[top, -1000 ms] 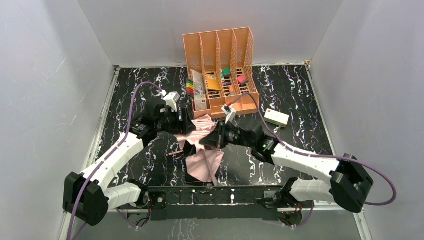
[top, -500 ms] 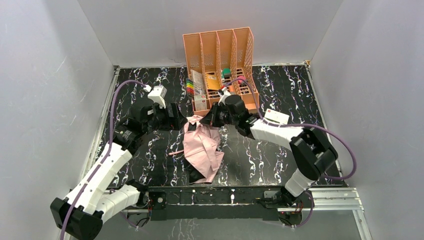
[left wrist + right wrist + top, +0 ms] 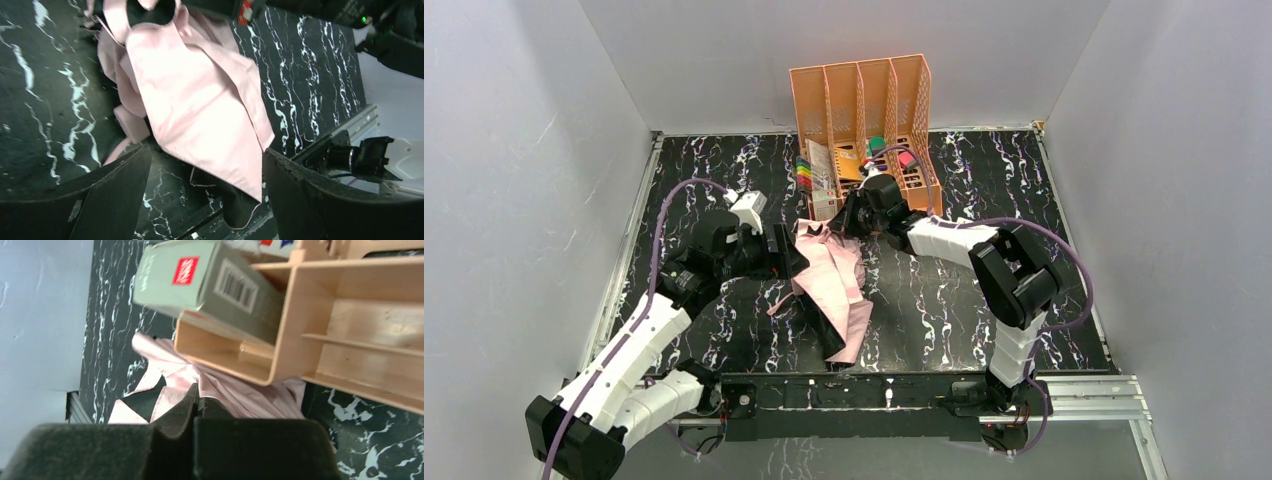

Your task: Put away the umbrella

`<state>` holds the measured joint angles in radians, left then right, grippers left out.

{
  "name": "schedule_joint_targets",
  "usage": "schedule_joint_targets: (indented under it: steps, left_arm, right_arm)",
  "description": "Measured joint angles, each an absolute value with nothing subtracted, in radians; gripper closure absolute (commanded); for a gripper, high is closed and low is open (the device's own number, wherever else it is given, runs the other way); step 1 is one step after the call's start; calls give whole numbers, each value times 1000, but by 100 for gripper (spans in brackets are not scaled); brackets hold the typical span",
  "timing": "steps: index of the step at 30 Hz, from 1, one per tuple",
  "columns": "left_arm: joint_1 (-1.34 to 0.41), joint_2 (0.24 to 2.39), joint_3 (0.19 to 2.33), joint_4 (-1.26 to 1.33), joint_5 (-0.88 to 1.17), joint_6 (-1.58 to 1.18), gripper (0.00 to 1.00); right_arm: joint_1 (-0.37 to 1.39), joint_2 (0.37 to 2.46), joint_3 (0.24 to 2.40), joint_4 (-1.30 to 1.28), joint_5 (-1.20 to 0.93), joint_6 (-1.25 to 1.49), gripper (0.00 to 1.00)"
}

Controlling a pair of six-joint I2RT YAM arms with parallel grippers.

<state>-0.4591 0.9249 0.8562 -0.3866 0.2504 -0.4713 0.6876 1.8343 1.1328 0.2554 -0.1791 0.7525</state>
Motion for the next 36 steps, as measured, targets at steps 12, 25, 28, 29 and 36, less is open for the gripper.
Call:
schedule_joint_targets:
  steps: [12, 25, 28, 29, 36]
  left_arm:
    - [-624, 782, 697, -352, 205, -661, 23]
    - [-1541, 1424, 900, -580, -679, -1185, 29]
    - [-1541, 1393, 899, -646, -711, -1260, 28]
    - [-1541, 1378, 892, -662, -717, -1275, 28]
    - [-1541, 1334, 848, -709, -722, -1306, 24]
  right_arm:
    - [677, 1893, 1194, 207, -124, 784, 100]
    - [671, 1900, 1205, 172, -112, 804, 100]
    - [669, 1900, 1208, 166, -115, 804, 100]
    - [668, 1900, 1208, 165, -118, 803, 100]
    - [665, 1902, 1209, 165, -130, 801, 100]
